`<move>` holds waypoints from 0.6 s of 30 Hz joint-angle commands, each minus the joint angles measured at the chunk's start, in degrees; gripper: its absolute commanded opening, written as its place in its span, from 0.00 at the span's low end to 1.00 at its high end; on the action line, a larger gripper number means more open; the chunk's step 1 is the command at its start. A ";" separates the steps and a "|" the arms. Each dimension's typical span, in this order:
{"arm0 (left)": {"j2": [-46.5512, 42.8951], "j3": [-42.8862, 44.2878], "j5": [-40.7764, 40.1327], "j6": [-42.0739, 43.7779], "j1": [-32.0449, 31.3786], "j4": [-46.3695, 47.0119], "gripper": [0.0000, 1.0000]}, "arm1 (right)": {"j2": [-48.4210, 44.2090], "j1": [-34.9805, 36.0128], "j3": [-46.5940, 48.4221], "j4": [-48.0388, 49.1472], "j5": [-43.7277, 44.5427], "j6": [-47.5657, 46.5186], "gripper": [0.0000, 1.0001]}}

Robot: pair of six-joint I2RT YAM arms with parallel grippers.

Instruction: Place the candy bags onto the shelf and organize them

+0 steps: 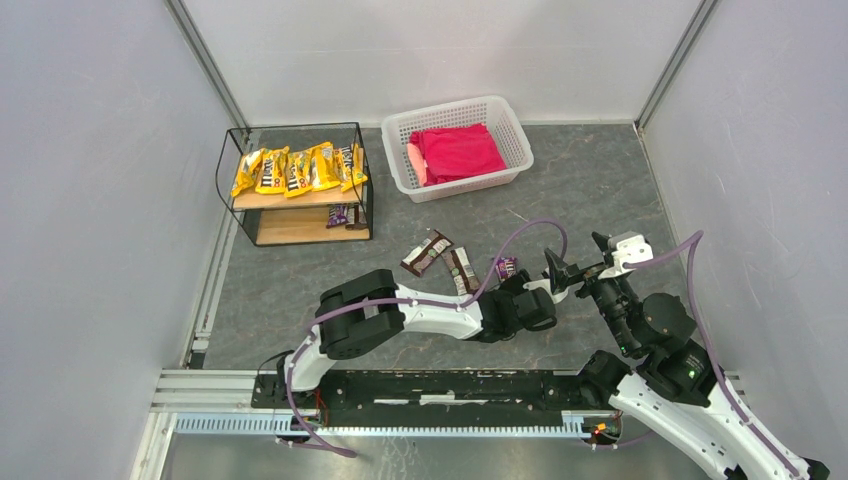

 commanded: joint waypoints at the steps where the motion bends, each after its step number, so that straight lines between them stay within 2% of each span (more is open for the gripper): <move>1: 0.98 3.31 -5.15 3.59 -0.32 -1.27 0.43 | 0.88 0.36 -0.55 1.10 -0.87 -0.06 0.98; 4: 0.07 2.79 -5.34 2.55 -0.31 -0.28 0.28 | 0.96 0.35 -0.62 1.01 -0.93 -0.04 0.98; 8: -1.38 1.97 -5.41 1.65 -0.33 0.19 0.16 | 1.06 0.31 -0.65 0.97 -1.05 0.15 0.98; 13: -6.55 -1.83 -5.87 -4.57 0.10 -0.52 0.08 | 0.64 0.28 -0.38 1.04 -0.10 -0.21 0.98; 18: -14.15 -7.09 -2.50 -12.14 2.13 -3.24 0.02 | 0.36 0.37 0.17 1.81 0.44 -0.63 0.98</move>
